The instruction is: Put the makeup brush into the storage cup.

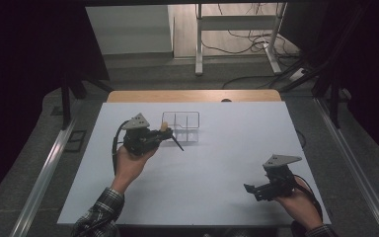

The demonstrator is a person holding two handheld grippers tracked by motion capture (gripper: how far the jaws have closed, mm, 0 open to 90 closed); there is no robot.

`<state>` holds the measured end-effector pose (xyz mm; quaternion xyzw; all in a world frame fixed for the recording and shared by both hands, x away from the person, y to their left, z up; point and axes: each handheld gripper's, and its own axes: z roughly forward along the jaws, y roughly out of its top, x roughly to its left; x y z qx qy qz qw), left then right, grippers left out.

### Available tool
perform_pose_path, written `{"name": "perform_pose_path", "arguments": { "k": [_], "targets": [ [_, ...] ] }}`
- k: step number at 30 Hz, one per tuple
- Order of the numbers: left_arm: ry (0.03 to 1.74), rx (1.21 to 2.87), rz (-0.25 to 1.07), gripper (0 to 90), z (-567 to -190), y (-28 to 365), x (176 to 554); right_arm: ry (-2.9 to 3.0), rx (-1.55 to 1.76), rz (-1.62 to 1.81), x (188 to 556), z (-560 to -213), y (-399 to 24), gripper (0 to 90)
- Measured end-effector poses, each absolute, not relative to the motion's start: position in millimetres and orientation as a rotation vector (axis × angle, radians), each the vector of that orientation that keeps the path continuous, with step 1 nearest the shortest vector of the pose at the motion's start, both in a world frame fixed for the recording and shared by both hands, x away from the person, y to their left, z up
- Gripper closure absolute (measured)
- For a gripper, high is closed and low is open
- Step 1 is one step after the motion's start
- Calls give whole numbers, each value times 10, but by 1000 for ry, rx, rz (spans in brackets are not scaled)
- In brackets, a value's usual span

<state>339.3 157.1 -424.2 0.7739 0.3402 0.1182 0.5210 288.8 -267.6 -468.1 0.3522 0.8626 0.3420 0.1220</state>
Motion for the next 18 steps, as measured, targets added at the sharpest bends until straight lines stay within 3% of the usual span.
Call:
{"name": "perform_pose_path", "arguments": {
  "k": [18],
  "targets": [
    [798, 1848, 295, 833, -4117, 1525, 3551, 2483, 1102, 980, 2825, -4704, -2881, 0]
  ]
}}
